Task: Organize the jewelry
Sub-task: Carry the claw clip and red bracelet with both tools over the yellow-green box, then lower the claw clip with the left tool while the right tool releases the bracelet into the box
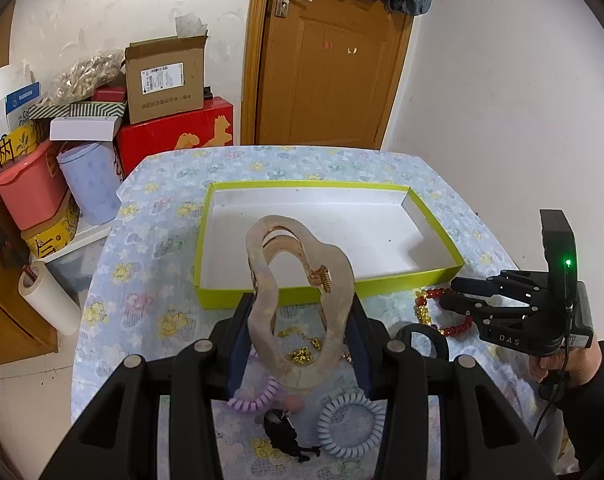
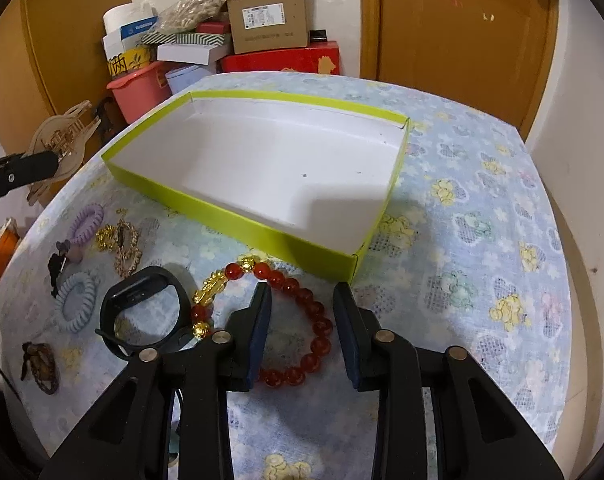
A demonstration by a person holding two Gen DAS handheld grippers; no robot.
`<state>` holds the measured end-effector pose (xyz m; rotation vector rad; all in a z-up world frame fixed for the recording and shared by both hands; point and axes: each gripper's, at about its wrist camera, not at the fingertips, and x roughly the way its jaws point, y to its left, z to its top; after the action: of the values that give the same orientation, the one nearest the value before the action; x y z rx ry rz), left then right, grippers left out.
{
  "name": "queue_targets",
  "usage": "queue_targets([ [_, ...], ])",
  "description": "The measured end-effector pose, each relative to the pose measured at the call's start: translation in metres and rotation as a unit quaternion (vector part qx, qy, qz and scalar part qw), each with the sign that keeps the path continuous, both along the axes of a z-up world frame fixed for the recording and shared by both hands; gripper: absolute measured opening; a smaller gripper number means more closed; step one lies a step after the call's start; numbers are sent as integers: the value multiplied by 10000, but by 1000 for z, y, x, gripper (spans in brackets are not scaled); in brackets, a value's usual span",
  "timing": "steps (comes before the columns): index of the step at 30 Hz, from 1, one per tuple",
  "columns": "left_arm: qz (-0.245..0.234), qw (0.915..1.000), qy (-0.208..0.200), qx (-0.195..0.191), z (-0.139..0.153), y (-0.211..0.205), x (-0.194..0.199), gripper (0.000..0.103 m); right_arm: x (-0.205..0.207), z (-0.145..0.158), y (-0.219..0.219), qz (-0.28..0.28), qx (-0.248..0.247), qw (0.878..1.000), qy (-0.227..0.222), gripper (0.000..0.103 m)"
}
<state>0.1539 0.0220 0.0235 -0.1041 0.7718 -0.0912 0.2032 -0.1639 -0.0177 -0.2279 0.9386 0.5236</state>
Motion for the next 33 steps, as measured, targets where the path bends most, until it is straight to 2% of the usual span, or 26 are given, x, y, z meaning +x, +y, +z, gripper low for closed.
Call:
queue_targets([
  [2, 5, 10000, 16, -9, -1, 0, 0, 45, -3, 0, 2, 12, -115, 9999, -47, 10],
  [7, -7, 10000, 41, -2, -2, -1, 0, 45, -16, 9, 2, 71, -45, 9999, -88, 9],
  [19, -31, 9999, -92, 81, 13, -1, 5, 45, -30, 84, 13, 318, 179, 9959, -824, 9],
  [28, -39, 9998, -94, 170, 18, 1, 26, 45, -9, 117, 23, 415, 137, 9917, -1206, 9],
  [33, -24, 9997, -96, 220, 17, 5, 43, 45, 17, 127, 30, 413, 189, 9910, -1257, 9],
])
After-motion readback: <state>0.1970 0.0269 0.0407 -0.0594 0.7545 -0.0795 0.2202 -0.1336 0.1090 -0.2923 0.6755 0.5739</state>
